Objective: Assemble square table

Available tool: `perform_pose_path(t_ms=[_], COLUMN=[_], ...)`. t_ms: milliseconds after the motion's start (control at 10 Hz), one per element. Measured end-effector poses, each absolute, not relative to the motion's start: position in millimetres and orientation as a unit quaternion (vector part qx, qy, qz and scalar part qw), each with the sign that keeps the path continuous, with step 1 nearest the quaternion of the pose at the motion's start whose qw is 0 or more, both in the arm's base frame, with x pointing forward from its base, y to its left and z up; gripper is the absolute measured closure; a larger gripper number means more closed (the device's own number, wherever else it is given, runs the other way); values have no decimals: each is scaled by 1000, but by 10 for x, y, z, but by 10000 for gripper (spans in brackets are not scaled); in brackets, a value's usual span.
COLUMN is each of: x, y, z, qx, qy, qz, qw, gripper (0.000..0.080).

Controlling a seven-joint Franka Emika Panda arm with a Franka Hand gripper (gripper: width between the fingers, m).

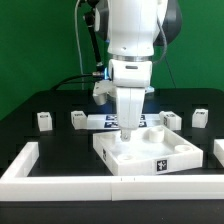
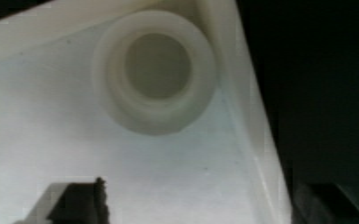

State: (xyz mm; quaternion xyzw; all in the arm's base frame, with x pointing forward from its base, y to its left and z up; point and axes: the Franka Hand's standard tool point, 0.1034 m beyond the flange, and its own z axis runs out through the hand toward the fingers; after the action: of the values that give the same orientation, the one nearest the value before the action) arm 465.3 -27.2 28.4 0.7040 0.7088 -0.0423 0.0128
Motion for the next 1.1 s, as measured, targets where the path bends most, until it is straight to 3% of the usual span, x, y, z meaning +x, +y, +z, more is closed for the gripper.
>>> perform_pose_path(t_ms=[100, 200, 300, 400, 500, 1000, 1100], x=[4653, 4652, 4651, 4651, 4651, 4653, 4610], y=[-272, -271, -271, -271, -271, -249, -249], z=[284, 283, 282, 282, 282, 311, 350], qx=[704, 704, 704, 704, 704, 693, 666], qy=[709, 709, 709, 709, 709, 719, 745], qz=[-42, -42, -42, -42, -42, -42, -44], qw=[13, 13, 13, 13, 13, 16, 20], gripper=[388, 577, 577, 733, 787, 798, 758])
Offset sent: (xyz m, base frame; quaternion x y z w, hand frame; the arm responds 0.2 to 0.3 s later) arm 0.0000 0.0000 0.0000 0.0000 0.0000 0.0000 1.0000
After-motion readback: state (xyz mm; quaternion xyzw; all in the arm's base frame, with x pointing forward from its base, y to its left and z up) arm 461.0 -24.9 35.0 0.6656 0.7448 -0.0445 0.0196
